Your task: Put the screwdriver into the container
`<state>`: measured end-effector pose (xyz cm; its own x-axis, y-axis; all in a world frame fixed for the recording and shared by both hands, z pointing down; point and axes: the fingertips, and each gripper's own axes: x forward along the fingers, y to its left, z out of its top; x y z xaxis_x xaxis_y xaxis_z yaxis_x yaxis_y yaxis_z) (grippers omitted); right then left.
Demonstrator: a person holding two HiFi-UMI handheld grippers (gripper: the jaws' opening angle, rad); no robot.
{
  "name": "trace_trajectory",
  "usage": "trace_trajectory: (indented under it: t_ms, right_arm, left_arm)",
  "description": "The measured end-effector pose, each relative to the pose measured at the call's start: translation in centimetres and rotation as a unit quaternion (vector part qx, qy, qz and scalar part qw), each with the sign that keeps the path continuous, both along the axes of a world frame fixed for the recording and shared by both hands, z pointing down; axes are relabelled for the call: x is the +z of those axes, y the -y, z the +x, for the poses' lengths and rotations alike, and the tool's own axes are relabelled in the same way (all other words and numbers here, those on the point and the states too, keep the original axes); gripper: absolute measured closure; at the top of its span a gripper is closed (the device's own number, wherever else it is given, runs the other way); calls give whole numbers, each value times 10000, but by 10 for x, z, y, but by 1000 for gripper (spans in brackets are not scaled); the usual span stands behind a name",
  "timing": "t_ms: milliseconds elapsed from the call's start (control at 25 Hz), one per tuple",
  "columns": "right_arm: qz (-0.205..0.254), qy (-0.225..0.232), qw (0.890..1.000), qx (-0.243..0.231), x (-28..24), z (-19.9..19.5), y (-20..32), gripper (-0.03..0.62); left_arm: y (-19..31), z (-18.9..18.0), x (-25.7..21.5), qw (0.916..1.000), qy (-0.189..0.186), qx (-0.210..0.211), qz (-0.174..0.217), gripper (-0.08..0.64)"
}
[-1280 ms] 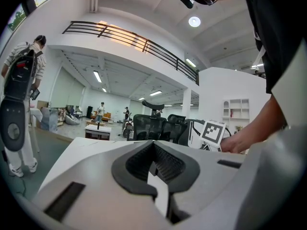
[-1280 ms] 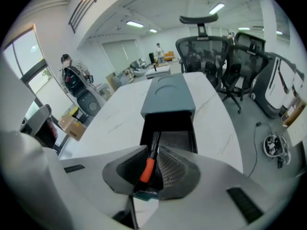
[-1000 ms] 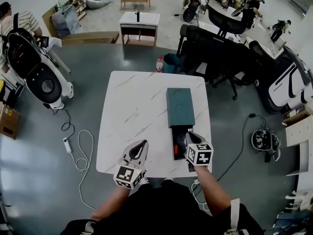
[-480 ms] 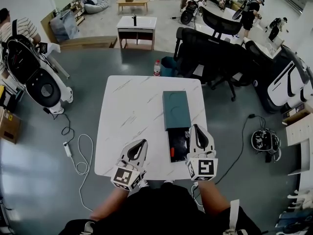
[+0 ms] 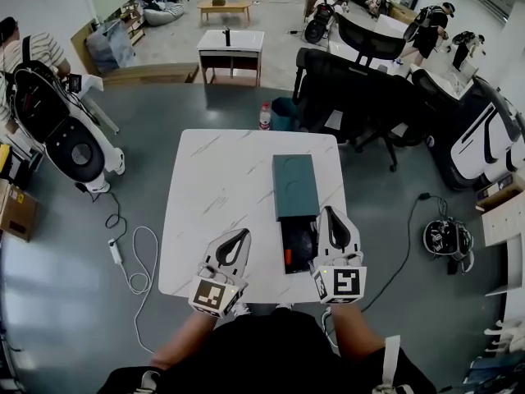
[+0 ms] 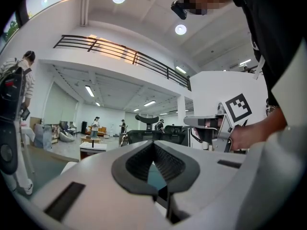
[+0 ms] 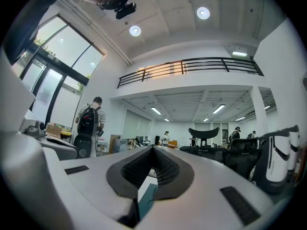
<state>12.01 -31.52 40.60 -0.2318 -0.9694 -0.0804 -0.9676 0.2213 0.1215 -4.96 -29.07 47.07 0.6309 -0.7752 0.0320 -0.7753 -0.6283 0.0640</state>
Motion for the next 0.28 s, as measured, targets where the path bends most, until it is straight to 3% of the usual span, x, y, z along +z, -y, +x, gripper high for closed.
trace_trajectory:
  t_ms: [280]
  right_arm:
    - [46,267,9996,119,-3,12,1,571]
  left_arm:
    - [4,5,-12,9996,-164,50,204,554]
